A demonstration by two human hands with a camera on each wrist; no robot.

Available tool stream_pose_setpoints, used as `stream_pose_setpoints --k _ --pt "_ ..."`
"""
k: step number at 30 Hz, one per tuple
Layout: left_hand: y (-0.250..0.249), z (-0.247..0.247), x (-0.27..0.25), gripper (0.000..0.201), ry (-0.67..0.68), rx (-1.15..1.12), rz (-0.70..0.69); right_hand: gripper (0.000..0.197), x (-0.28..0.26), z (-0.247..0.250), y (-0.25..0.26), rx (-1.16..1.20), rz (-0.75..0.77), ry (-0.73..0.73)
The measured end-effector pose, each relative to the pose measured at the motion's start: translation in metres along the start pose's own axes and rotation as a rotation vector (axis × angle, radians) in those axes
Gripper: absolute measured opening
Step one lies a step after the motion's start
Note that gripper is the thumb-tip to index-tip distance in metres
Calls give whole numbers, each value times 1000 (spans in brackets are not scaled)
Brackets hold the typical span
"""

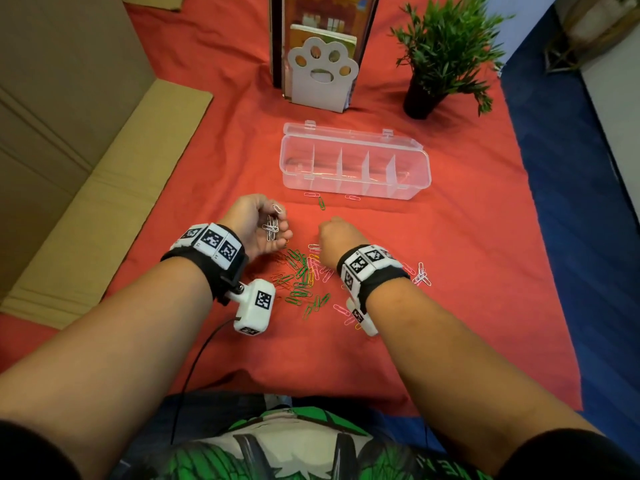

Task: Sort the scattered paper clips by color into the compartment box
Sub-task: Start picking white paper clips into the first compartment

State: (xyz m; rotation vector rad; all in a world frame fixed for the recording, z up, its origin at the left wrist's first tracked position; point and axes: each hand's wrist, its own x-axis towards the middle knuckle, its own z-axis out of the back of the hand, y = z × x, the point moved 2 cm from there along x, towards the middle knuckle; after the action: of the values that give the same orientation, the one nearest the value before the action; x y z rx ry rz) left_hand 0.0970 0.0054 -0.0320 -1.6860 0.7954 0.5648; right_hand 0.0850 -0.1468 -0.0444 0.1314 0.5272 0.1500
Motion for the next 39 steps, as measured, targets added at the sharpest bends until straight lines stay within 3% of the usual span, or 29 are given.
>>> stream_pose_setpoints --k 3,7,11,14,17,22,26,29,31,32,33,35,37,39 --pt "7 -7 6 23 -34 194 5 26 -3 4 -15 108 -52 -36" --pt "18 -15 17 25 -104 402 -53 29 -13 -3 -18 181 11 -53" --pt "21 -19 26 7 -194 864 -317 25 -20 -10 -26 208 -15 18" --pt "19 -26 23 23 -204 1183 -444 18 -18 -8 -33 318 -106 -46" --pt "15 -27 27 33 -246 1311 -542 18 -14 -4 -26 242 -62 -132" --pt "15 -25 33 20 -243 1495 -529 22 -12 -10 -1 5 67 -171" --pt "19 -20 34 26 -250 1580 -489 31 -11 -10 11 -182 125 -187" --pt "16 -15 31 31 -290 1448 -427 30 -7 -6 12 -184 114 -149" --pt "13 -13 28 30 -249 1103 -292 26 -4 2 5 -3 79 -59" --pt "11 -12 24 26 -193 819 -222 22 -3 6 1 137 55 -18" --pt "10 -12 22 19 -149 511 -150 17 -2 8 -5 354 14 36" --pt "5 -10 15 11 -14 23 -51 10 -7 9 -16 1048 -84 83" --pt "-5 -12 4 7 135 -195 -31 14 -8 7 -26 1702 -172 118" --pt "-14 -16 1 15 145 -256 -41 24 -8 8 -31 1909 -220 147"
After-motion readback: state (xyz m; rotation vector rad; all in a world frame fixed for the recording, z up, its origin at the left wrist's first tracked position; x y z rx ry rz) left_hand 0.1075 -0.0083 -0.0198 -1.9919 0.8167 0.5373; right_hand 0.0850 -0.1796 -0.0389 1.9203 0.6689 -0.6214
